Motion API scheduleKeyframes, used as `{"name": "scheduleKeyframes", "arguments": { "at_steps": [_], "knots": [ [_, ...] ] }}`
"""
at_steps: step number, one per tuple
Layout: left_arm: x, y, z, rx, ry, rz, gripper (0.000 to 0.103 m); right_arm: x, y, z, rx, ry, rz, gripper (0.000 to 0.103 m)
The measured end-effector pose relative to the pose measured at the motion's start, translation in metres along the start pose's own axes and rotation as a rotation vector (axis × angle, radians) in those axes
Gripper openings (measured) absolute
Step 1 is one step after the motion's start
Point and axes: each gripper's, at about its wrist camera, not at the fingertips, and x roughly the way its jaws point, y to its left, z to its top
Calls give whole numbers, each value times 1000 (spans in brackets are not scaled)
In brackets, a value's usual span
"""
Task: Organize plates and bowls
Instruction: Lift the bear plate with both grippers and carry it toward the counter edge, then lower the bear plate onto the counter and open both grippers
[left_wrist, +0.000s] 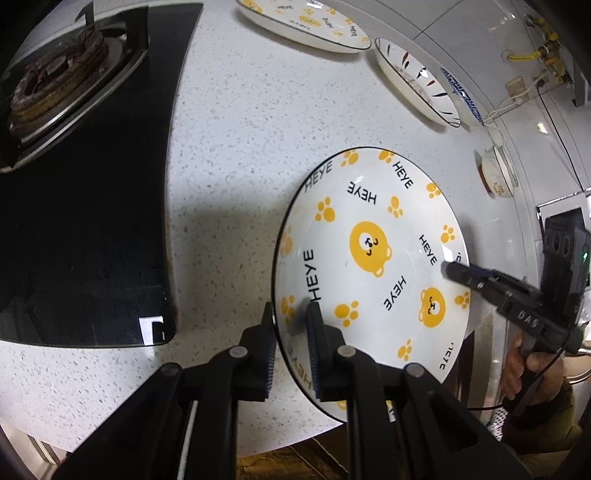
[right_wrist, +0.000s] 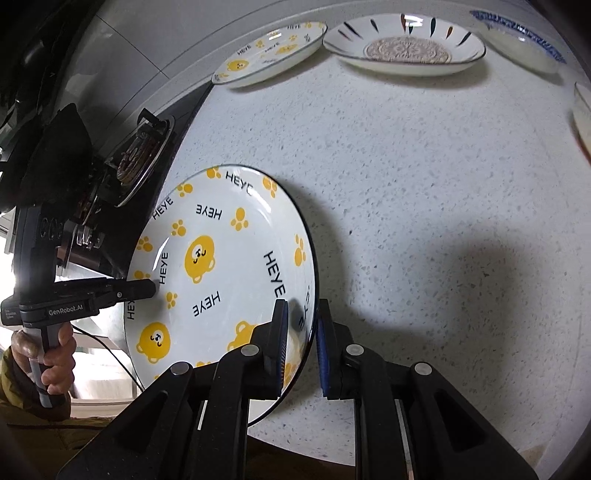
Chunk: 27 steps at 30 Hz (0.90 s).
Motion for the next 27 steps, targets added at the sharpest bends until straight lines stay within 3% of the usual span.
{"name": "scheduleKeyframes", "arguments": {
  "at_steps": [6, 8, 10, 17, 19, 21, 27],
  "knots": [
    [-11, 6, -1, 3, -40, 11, 15, -25, -2, 8, 22, -69, -36, 14],
    [-18, 11, -3, -5, -64, 8, 15, -34, -4, 10, 35, -94, -40, 18],
    [-26, 14, -4, -6, -83, 3, 15, -44, -6, 12, 43, -128, -49, 34],
    [-60, 13, 1, 24, -175, 10, 16, -77, -18, 23, 86, -222, -57, 64],
    [-68, 12, 7, 15, -194, 20, 20, -83, -24, 29, 90, -236, -49, 73],
    [-76, 13, 14, -14, -212, 18, 31, -87, -32, 36, 97, -247, -45, 80],
    [-91, 8, 44, -78, -226, 36, 38, -101, -56, 64, 84, -270, -9, 84]
  ]
}}
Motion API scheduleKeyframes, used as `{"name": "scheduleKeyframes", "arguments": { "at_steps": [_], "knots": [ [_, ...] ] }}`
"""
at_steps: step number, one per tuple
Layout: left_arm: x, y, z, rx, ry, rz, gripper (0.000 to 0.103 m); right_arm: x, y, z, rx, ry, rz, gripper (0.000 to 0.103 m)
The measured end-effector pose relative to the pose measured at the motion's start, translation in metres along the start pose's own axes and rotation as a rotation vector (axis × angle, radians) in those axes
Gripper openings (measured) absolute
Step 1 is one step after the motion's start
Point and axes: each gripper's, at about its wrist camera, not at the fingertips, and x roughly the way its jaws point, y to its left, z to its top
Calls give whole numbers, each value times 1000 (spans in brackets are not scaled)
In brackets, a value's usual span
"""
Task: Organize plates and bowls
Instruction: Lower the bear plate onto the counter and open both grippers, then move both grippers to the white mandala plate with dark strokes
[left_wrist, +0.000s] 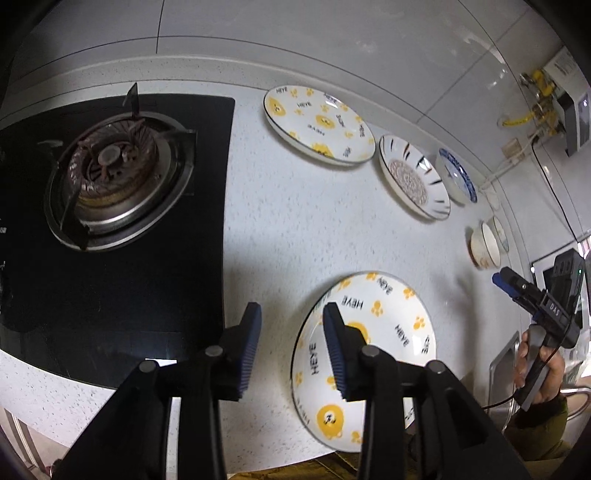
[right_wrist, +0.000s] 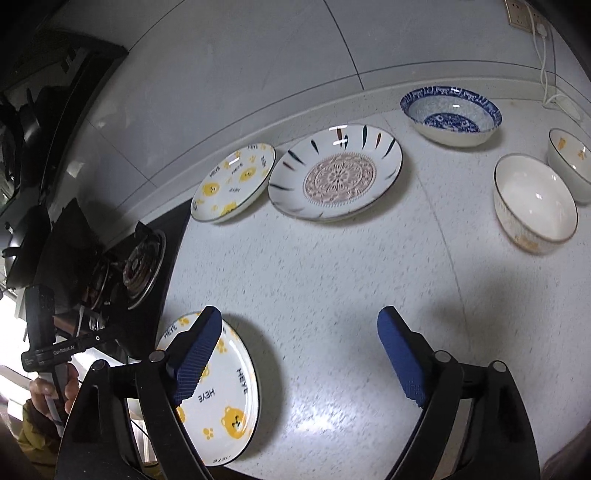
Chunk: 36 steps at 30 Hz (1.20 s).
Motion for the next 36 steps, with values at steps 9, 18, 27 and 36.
{"name": "scheduleKeyframes", "arguments": {
  "at_steps": [9, 18, 27, 36],
  "knots": [
    [-8, -37, 55, -45, -83, 38, 70, 8, -25, 50, -57, -9, 72, 86],
    [9, -66, 84, -15, -71, -9, 71, 27, -35, 76, -68, 0, 102, 86],
    [64, -92, 111, 7, 38, -61, 71, 39, -45, 96, -57, 8, 44, 86],
    [141, -129, 130, -25, 111, -111, 71, 75, -65, 121, -31, 70, 9, 86]
  ]
}}
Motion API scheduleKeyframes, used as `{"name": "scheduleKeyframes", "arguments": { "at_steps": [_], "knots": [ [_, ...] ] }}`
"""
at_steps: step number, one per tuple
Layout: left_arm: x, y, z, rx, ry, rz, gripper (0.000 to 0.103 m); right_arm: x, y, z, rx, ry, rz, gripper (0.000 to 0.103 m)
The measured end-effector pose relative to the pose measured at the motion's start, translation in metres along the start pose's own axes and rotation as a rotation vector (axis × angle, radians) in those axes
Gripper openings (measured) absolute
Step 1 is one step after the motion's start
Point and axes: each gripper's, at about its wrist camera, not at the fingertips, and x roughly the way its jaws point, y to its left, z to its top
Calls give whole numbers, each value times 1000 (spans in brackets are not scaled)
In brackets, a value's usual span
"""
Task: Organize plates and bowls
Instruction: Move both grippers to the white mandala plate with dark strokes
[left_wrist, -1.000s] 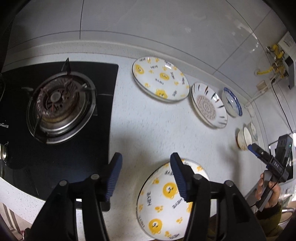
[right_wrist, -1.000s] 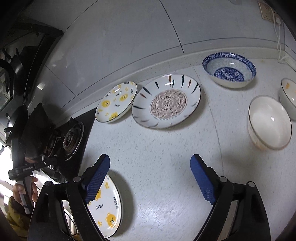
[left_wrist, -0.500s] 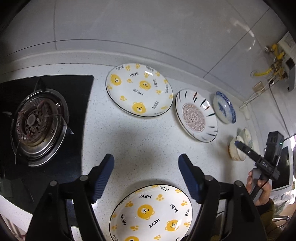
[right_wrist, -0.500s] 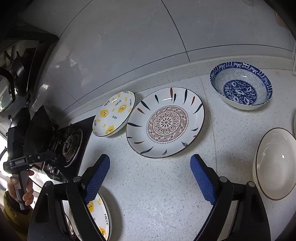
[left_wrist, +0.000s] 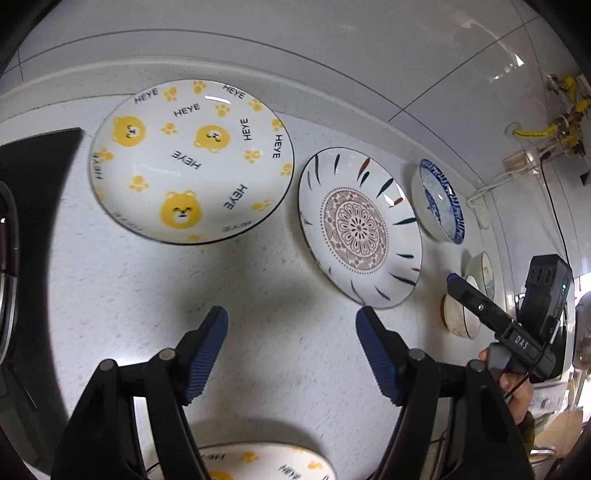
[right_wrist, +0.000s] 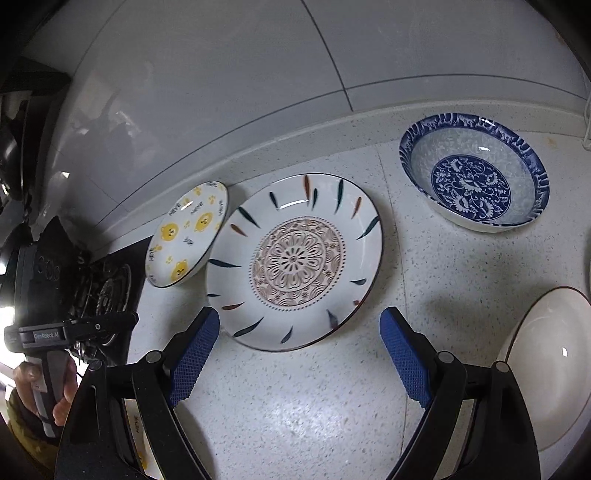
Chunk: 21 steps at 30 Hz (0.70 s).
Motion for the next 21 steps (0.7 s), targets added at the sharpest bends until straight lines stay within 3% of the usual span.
{"name": "scheduleKeyframes", "arguments": {
  "at_steps": [6, 13, 21],
  "knots": [
    [39, -10, 18, -65, 13, -53, 70, 19, -14, 18, 17, 43, 2, 86],
    [69, -19, 33, -96, 11, -48, 70, 37, -24, 36, 12, 73, -12, 86],
    [91, -13, 48, -144, 23, -69, 69, 53, -35, 49, 26, 113, 32, 86]
  ]
}}
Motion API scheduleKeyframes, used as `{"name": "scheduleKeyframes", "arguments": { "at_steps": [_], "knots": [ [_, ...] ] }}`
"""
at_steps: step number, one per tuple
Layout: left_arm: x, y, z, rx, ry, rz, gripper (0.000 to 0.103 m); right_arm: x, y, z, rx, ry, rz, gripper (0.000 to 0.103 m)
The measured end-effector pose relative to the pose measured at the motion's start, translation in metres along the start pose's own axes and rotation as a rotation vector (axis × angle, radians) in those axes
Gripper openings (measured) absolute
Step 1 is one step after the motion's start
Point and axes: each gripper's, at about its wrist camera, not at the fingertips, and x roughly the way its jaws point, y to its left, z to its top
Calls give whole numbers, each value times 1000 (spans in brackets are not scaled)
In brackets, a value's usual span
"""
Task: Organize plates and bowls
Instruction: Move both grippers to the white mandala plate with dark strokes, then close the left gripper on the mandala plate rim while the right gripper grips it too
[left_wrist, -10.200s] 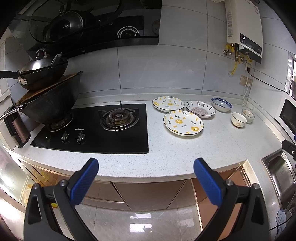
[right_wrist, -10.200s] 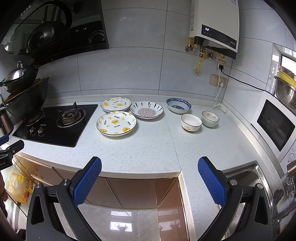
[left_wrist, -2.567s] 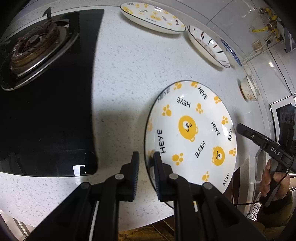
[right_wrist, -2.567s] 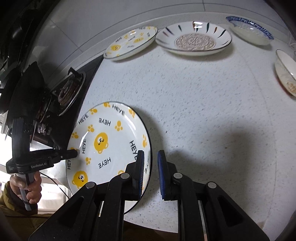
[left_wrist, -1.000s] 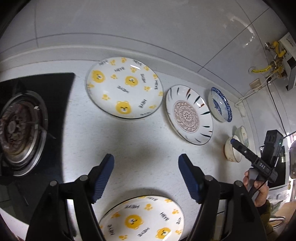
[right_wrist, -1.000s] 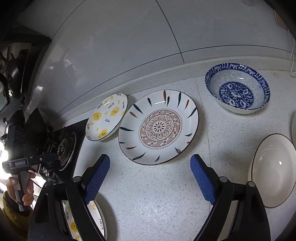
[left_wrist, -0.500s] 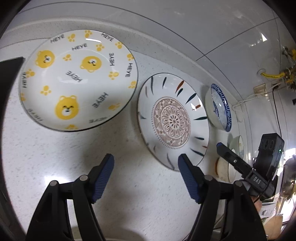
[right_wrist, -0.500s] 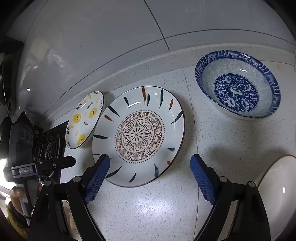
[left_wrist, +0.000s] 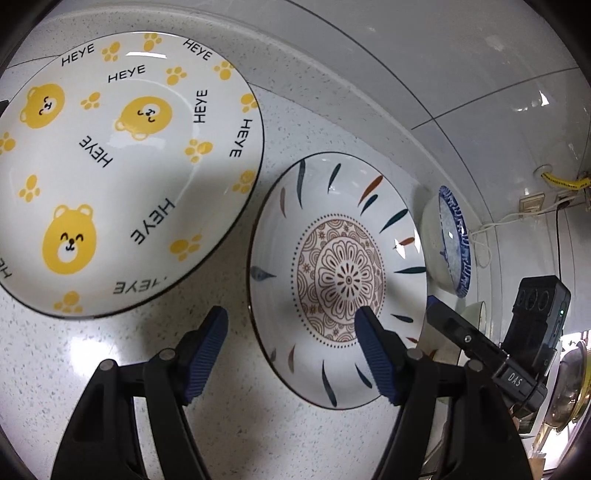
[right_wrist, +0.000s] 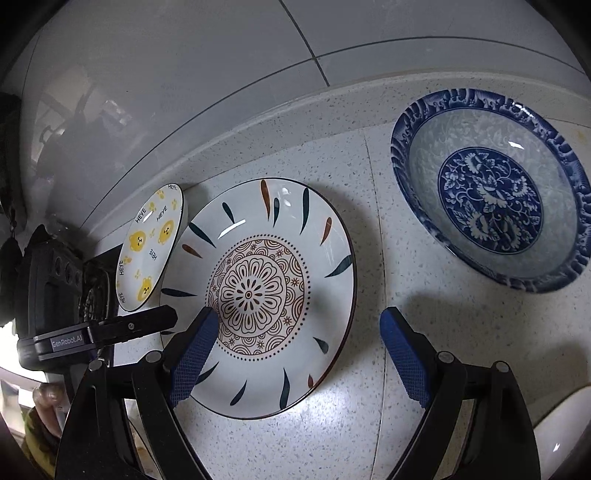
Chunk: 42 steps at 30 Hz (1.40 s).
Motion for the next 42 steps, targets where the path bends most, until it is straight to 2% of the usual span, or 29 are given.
{"name": "scheduleKeyframes", "arguments": {
  "at_steps": [4, 8, 10, 11, 13, 16, 18, 23, 26, 28, 30, 33, 42],
  "knots": [
    [6, 5, 7, -28, 7, -6, 67, 6, -6, 7, 13, 19, 27, 86],
    [9, 7, 14, -36, 6, -7, 56, 13, -10, 14, 18, 35, 20, 83],
    [8, 8, 17, -39, 5, -10, 55, 17, -12, 17, 19, 45, 26, 71],
    [8, 9, 18, -39, 4, -10, 54, 19, -13, 19, 22, 54, 37, 69],
    [8, 11, 20, -44, 10, -22, 52, 24, -15, 20, 27, 72, 47, 53],
    [9, 13, 23, -43, 16, -35, 47, 30, -17, 21, 18, 108, 62, 38],
    [9, 14, 22, -37, 25, -44, 38, 36, -19, 22, 16, 142, 74, 29],
    [13, 21, 23, -62, 45, -82, 28, 42, -23, 26, -9, 207, 107, 21],
    [12, 31, 24, -89, 45, -87, 11, 41, -31, 29, 2, 228, 137, 19],
    [13, 37, 23, -101, 49, -102, 7, 41, -35, 29, 2, 217, 119, 9],
    [15, 39, 19, -110, 59, -125, 6, 38, -36, 27, 6, 198, 110, 9],
    [12, 37, 10, -90, 61, -108, 7, 33, -32, 23, -21, 181, 73, 10],
    [-12, 32, -16, -93, 48, -123, 6, 6, -17, 3, -60, 140, 67, 10]
  ]
}}
